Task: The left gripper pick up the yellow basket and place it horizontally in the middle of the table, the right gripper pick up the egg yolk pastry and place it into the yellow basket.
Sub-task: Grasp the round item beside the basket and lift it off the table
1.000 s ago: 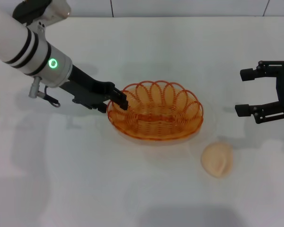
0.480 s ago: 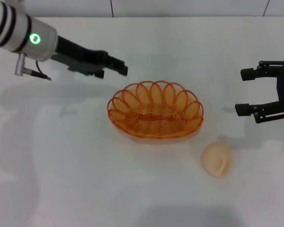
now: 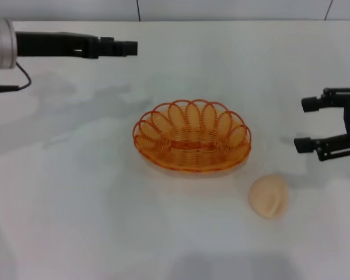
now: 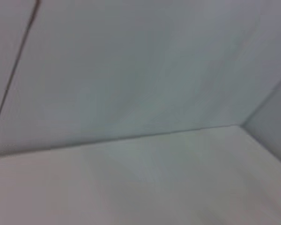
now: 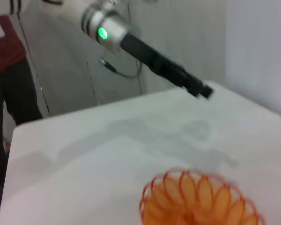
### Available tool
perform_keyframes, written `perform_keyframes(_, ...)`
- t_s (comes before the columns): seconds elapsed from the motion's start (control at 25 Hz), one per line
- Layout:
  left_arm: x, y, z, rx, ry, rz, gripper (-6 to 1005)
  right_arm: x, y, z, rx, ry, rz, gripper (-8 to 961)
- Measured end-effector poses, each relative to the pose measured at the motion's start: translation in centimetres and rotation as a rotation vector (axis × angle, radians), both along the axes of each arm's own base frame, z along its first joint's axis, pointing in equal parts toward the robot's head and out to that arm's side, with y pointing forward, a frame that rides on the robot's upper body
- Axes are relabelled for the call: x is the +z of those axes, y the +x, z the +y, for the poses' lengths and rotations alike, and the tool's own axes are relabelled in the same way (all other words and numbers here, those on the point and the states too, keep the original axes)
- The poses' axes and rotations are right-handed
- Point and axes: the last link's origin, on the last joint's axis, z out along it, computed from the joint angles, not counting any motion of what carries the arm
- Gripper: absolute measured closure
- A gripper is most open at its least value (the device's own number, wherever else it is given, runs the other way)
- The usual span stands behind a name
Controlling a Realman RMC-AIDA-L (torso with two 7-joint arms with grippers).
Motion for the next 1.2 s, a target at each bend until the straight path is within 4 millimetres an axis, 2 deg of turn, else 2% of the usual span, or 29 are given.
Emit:
perform_keyframes(0.28, -0.1, -0.2, -3.0, -0.255, -0.106, 0.042, 222, -1.4, 0.0, -0.3, -0.043, -0.094, -0.106, 99)
perform_keyframes(0.6, 0.0, 0.0, -5.5, -0.373, -0.218, 0.048, 226, -3.2, -0.9, 0.1, -0.029, -0.147, -0.184, 104)
perform_keyframes(0.88, -0.2, -0.5, -6.3, -0.384, -0.255, 0.065, 226, -4.4, -1.1, 0.3, -0.009, -0.151, -0.238, 121)
perform_keyframes(1.2, -0.1, -0.7, -6.4, -0.375, -0.244, 0.06, 226, -6.3, -0.6, 0.9, -0.008, -0.127, -0.296, 141)
